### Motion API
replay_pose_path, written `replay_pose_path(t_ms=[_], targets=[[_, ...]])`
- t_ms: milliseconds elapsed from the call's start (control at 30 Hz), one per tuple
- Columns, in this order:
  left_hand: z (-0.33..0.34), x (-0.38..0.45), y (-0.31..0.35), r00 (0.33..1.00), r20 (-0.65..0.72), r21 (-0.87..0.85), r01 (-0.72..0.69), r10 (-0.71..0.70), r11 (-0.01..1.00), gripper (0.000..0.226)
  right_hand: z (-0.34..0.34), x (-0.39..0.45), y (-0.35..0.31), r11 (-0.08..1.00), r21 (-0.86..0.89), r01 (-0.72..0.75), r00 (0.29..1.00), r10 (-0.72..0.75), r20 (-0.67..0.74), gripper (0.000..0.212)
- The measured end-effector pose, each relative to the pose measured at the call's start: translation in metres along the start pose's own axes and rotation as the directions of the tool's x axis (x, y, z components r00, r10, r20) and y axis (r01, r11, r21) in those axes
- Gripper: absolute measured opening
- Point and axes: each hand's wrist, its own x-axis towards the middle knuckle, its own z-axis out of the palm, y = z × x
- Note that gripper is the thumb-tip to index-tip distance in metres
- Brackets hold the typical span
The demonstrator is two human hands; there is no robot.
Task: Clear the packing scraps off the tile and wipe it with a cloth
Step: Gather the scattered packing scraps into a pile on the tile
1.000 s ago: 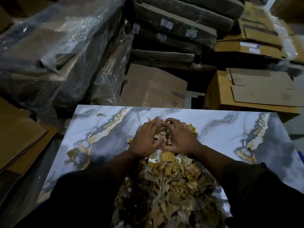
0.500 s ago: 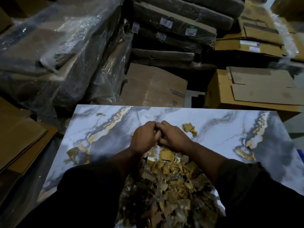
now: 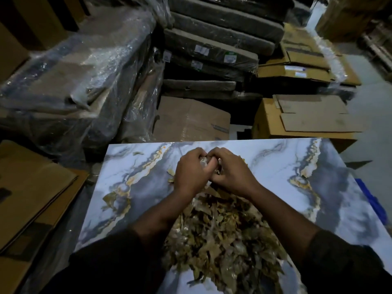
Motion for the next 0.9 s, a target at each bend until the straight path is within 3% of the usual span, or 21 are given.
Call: replay_pose_path(t_ms=[267,567,700,900], targets=[[0.001,-0.105,-0.027,0.985,0.049,0.030,-0.166,0.165,0.986,0.028,0.052,-0.102,-0.020,0.957,-0.288,0.024,0.992,-0.058,-0.108,0.049],[0.027,-0.134,-0.079,0.988,0.087,0.170,-0.141,0.127,0.975,0.032,0.091,-0.116,0.005,0.901,-0.430,0.064,0.997,-0.080,-0.019,0.040],[0.030,-0.130,-0.085,0.988,0.097,0.170,-0.134,0.119,0.976,0.030,0.087,-0.111,0.005,0.911,-0.404,0.081,0.996,-0.084,0.009,0.043],[0.013,-0.118,-0.070,0.994,0.022,0.053,-0.108,0.107,0.993,0.028,0.068,-0.105,-0.003,0.984,-0.177,0.019,0.988,-0.046,-0.149,0.050]])
